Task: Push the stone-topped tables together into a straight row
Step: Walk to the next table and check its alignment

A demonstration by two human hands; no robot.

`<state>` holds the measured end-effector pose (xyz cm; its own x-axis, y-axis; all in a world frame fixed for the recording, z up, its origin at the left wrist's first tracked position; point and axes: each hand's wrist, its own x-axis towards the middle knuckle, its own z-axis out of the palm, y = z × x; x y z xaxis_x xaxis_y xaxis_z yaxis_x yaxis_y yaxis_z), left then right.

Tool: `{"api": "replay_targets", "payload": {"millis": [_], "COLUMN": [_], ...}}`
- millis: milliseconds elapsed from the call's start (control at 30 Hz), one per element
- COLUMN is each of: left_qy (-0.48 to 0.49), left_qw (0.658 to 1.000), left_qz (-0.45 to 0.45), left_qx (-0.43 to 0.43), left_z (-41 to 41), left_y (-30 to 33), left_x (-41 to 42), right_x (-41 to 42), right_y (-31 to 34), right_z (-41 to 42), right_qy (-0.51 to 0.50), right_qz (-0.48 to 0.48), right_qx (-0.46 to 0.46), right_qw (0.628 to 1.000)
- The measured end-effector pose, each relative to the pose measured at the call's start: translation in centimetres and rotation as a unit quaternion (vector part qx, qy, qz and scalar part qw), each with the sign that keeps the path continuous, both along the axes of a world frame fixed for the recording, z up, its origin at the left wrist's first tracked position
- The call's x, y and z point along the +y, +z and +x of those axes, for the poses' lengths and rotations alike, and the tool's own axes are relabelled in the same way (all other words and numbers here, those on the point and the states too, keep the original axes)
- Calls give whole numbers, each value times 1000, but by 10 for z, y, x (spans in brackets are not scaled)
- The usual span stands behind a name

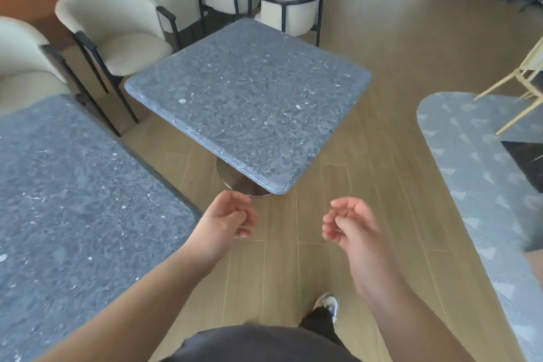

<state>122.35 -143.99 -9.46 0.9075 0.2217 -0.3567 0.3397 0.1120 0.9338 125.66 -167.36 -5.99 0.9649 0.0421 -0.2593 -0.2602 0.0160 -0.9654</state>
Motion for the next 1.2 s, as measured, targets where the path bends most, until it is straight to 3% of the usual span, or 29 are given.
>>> {"api": "replay_targets", "payload": {"millis": [233, 367, 533, 633, 767, 933, 1067, 1200], "left_qy": [152, 256, 366, 357, 359, 393, 344, 361], "left_qw": [986, 942, 868, 855, 827, 786, 818, 809], "left_qz": [-21, -140, -228, -254, -308, -373, -266, -330], "left_qx": [63, 164, 245, 278, 304, 298, 376, 326], "left_z": [110, 149, 191, 209, 239, 273, 284, 283], "left_y": [-48, -84, -125, -151, -196, -238, -249, -257], "left_x": [-32, -64, -82, -84, -72, -59, -51, -53], "right_x": [-5, -5, 4, 18, 44, 88, 113, 116], "right_y": [-52, -91, -155, -192, -232, -261, -270, -274], "right_z": [159, 235, 299, 313, 325, 334, 333, 328], "right_qy": [127, 186, 168, 140, 138, 77, -10, -44], "right_qz": [-56, -98, -75, -63, -81, 33, -85, -102], "right_qx": [68, 148, 318, 438, 509, 565, 539, 523], "right_qw": [988, 966, 930, 886, 846, 821, 838, 845]}}
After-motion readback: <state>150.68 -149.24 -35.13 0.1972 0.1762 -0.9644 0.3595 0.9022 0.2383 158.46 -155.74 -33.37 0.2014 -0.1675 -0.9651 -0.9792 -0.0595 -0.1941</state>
